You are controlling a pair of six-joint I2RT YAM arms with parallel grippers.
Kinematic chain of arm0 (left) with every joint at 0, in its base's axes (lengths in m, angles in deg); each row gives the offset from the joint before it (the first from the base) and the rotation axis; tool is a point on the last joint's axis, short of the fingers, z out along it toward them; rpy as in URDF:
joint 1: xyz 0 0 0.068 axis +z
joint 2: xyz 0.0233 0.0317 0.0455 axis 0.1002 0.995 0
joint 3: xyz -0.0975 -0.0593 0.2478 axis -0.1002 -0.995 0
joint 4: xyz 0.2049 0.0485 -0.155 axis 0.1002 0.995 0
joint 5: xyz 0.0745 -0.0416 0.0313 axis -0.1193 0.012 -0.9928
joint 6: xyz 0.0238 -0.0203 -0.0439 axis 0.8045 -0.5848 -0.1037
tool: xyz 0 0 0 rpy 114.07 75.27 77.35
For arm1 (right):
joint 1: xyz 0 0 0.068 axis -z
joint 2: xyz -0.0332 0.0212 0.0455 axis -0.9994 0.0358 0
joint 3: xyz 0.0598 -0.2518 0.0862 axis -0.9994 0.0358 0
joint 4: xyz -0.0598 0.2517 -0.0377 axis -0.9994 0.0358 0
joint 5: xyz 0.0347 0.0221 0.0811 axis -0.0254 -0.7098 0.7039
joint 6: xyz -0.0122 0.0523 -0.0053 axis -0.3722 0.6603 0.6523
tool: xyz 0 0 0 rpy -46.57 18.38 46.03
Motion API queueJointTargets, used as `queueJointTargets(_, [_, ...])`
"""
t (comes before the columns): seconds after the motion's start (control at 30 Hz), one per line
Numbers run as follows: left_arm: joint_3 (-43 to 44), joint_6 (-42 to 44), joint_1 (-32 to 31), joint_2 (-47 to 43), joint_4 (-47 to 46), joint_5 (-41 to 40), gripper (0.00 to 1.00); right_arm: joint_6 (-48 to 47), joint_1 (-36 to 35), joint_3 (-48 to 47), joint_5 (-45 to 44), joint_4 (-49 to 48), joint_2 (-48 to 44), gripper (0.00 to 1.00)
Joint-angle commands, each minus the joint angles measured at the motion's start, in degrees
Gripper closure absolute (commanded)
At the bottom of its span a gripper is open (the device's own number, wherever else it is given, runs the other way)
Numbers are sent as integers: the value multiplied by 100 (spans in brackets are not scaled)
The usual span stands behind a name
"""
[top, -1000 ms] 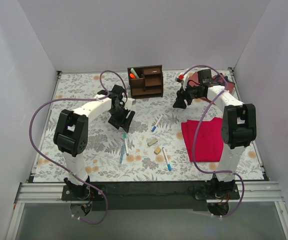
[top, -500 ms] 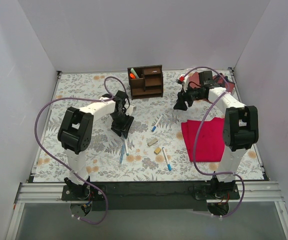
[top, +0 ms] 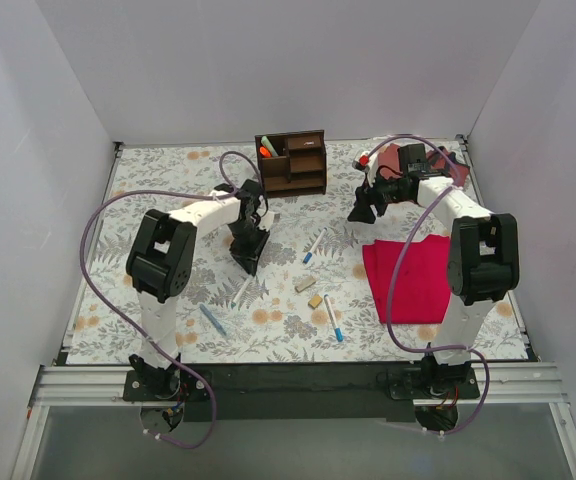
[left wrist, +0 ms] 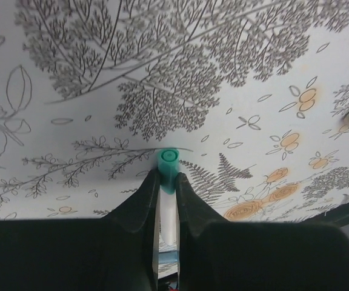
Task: Sort the stationery into containers
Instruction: Pick up the pen from the center of the board, then place the pen in the storage box.
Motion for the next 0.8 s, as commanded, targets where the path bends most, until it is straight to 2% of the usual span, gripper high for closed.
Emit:
queueJointTargets(0.0, [811, 201, -46, 331, 12, 260, 100, -48, 49, -201, -71, 34, -256, 37])
queueJointTargets(0.13, [2146, 412, -37, 577, 302, 428, 100, -66, 67, -482, -203, 193, -204, 37])
queueJointTargets(0.17, [2801, 543, -37, 622, 346, 428, 100, -57, 76, -561, -238, 210, -195, 37])
queueJointTargets(0.23, [3438, 693, -11, 753, 347, 445, 100, -13, 93, -641, -326, 289, -177, 37])
queueJointTargets(0.27, [4067, 885, -2, 780, 303, 489, 100, -22, 111, -667, -352, 316, -177, 37])
queueJointTargets(0.33, [4441, 1062, 50, 702, 23, 533, 100, -39, 111, -650, -431, 342, -204, 37])
queueJointTargets(0.43, [4058, 1186, 235, 342, -1503, 700, 100, -31, 111, -545, -484, 360, -291, 37])
queueJointTargets(0.47, [3769, 1108, 279, -7, -2769, 692, 100, -5, 111, -527, -493, 342, -309, 37])
queueJointTargets(0.5, [2992, 898, 375, -150, -3478, 683, 100, 31, 102, -518, -537, 351, -318, 37])
queueJointTargets(0.53, [2627, 783, 419, -299, -4199, 648, 100, 118, 111, -501, -546, 342, -327, 37])
queueJointTargets(0.57, [2197, 695, 472, -449, -5668, 604, 100, 162, 111, -492, -563, 342, -318, 37])
queueJointTargets(0.6, [1662, 650, 472, -459, -6309, 534, 100, 206, 111, -492, -581, 334, -327, 37])
queueJointTargets(0.67, [1473, 632, 472, -354, -7547, 271, 100, 259, 102, -483, -590, 333, -344, 38])
queueJointTargets(0.77, [1919, 466, 472, 163, -8099, -63, 100, 242, 111, -474, -660, 325, -371, 38])
